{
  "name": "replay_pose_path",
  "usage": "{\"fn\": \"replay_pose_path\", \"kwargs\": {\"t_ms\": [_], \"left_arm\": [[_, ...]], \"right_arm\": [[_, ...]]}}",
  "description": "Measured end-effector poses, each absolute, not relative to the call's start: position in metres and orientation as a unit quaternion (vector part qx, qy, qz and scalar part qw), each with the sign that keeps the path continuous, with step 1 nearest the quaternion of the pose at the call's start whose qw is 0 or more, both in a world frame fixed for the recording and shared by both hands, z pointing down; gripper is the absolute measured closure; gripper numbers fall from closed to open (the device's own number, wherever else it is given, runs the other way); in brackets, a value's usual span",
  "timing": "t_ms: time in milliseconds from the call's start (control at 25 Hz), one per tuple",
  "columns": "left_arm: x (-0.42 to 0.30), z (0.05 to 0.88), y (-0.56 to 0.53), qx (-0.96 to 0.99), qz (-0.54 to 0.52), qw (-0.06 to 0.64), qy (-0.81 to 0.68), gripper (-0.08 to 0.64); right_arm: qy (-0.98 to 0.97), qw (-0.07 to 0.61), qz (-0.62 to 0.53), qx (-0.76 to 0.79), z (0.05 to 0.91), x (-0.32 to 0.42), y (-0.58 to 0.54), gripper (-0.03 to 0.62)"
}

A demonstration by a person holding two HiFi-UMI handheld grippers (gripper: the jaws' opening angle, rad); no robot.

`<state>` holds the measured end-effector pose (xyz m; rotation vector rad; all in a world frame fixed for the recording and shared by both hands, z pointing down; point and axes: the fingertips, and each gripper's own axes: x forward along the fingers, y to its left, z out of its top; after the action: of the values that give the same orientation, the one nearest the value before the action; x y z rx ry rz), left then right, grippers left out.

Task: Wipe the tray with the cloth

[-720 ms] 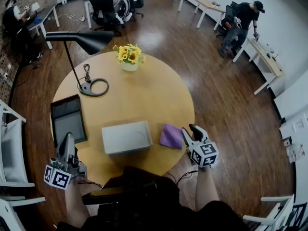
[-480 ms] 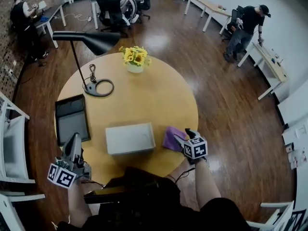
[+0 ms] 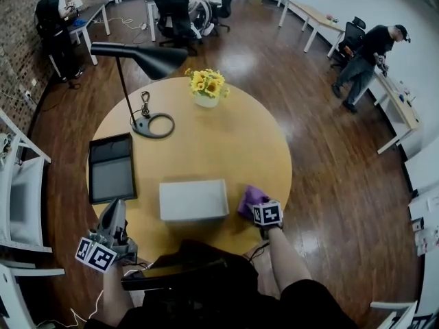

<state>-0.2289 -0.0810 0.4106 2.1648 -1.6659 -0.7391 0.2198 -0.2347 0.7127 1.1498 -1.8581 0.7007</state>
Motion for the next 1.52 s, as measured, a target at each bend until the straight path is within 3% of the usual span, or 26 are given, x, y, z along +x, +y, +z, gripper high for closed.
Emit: {"fn": "replay_pose_path", "kwargs": {"t_ms": [80,200,280,560,800,1520], "left_arm": [[-0.229,0.415,-0.080,0.754,-0.258,0.160,-0.582,0.560],[-0.227,0.421,-0.082,0.755,-0.256,0.168,-0.580,0.560],[-0.224,0.425,-0.085,0.759,-0.251,0.170,-0.576,0.560],[-0.222,0.440,-0.098,0.753,-0.226,0.189,-0.589,0.560],[-0.217,0.446,-0.085,0.770,-0.193,0.185,-0.579,0.560],[-0.281,0.468,-0.018,0.730,-0.218,0.192,-0.618,0.560]], "right_arm": [[-0.745,0.407,0.276,0.451,0.712,0.217,-0.234,0.284],[-0.751,0.423,0.268,0.431,0.708,0.212,-0.229,0.451],[-0.753,0.425,0.250,0.435,0.701,0.211,-0.230,0.481],[-0.811,0.319,0.206,0.445,0.621,0.173,-0.257,0.486],[-0.864,0.256,0.190,0.390,0.565,0.087,-0.255,0.486],[-0.866,0.421,0.126,0.238,0.618,-0.132,-0.209,0.485]]}}
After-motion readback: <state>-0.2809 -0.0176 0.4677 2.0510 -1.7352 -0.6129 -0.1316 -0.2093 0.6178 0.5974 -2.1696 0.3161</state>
